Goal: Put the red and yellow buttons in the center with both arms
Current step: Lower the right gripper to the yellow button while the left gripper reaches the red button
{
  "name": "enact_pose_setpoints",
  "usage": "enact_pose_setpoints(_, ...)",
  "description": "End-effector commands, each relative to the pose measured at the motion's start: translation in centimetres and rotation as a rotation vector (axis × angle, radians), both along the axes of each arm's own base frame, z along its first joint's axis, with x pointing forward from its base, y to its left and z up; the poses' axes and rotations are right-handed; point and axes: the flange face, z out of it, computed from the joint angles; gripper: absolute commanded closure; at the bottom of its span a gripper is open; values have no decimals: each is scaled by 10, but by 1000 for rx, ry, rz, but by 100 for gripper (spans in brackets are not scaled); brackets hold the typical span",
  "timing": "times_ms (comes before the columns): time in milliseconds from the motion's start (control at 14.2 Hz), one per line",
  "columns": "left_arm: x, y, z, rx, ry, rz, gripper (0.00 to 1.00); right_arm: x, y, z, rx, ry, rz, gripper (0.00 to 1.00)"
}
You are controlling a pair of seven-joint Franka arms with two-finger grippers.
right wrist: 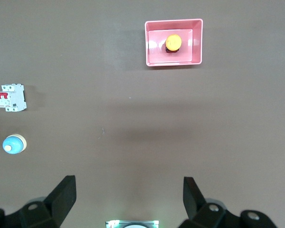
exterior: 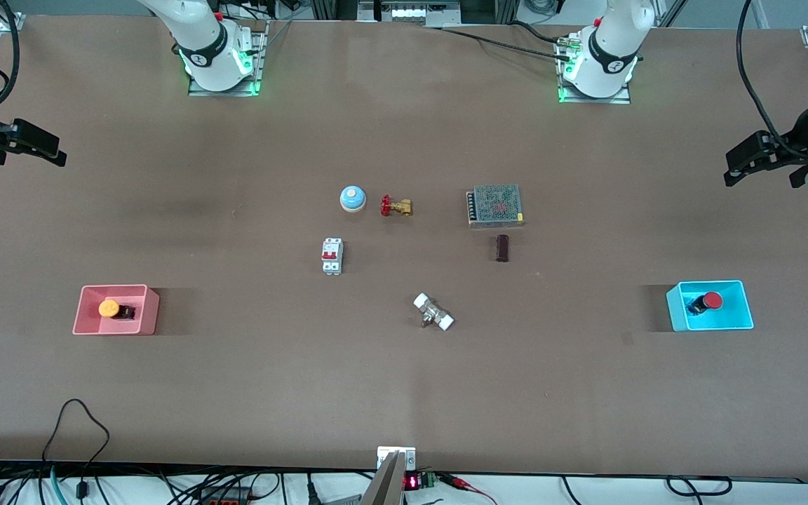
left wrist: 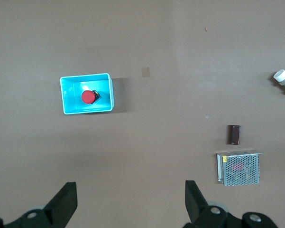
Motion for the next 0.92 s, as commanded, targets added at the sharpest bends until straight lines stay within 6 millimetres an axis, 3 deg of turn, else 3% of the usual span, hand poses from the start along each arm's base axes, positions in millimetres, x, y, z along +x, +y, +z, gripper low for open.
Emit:
enact_pose_setpoints(0, -2, -1, 2, -15, 5, -10, 0, -11, -1, 6, -5, 4, -18, 0)
enact_pose_setpoints(282, -1, 0, 0, -15, 6, -10, 0, -8, -3, 4, -7, 11, -21, 0)
enact_pose_setpoints(423, 9, 5, -18, -7, 33, -7, 0, 1, -3, -8, -14, 14, -11, 0)
enact_pose_setpoints(493, 15, 10, -29, -7, 46, -7, 0, 11, -6, -20, -19, 8, -23, 0)
enact_pose_setpoints(634, 30, 30, -52, -9, 53, 18, 0, 34, -28, -60, -35, 30, -48, 0)
enact_pose_setpoints(845, 56, 52, -95, -13, 51, 3, 0, 66, -34, -118, -90, 41, -38, 0)
